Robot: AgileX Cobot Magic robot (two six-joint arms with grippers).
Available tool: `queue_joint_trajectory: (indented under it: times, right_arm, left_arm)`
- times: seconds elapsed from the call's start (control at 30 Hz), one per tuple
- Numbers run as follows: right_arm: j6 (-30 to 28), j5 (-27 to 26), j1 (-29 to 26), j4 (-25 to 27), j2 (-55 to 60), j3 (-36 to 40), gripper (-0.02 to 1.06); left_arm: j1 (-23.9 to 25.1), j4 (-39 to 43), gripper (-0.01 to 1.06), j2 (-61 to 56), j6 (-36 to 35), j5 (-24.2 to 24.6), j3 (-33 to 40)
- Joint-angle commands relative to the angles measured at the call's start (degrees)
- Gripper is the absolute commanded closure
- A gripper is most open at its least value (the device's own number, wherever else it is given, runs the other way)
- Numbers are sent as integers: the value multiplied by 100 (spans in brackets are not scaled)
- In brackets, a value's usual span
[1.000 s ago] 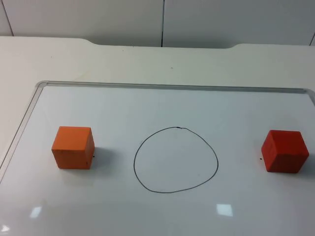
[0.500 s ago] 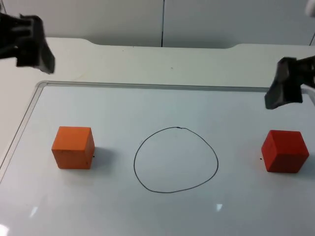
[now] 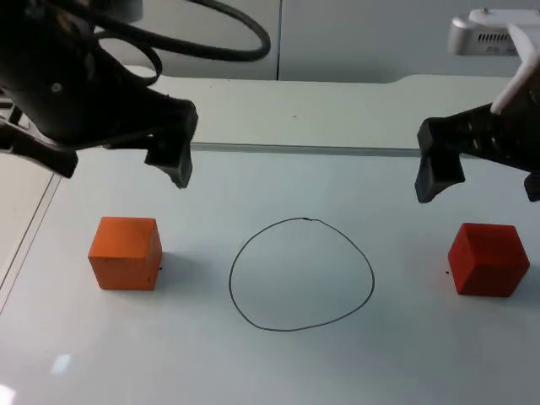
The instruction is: Pick up one cube with the left hand and another cube with the right hand. First place the cube in the right hand at the target position, then stack the cube in the left hand on top.
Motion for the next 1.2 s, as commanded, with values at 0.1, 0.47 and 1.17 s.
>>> queue_joint_trajectory:
  times: [0.1,0.47,1.17]
  right_arm:
    - [199,91,33,-14,243,-43,-1]
    - [973,294,33,-610,288,-30,-1]
    - [1377,-773,33,-598,618,753,-1]
  left_arm:
    - [-46,-320,0,330,-391,19,-47]
    - [-46,-345,0,525,-742,-245,-47]
    - [-108,564,0,1138,-1243,-137,-47]
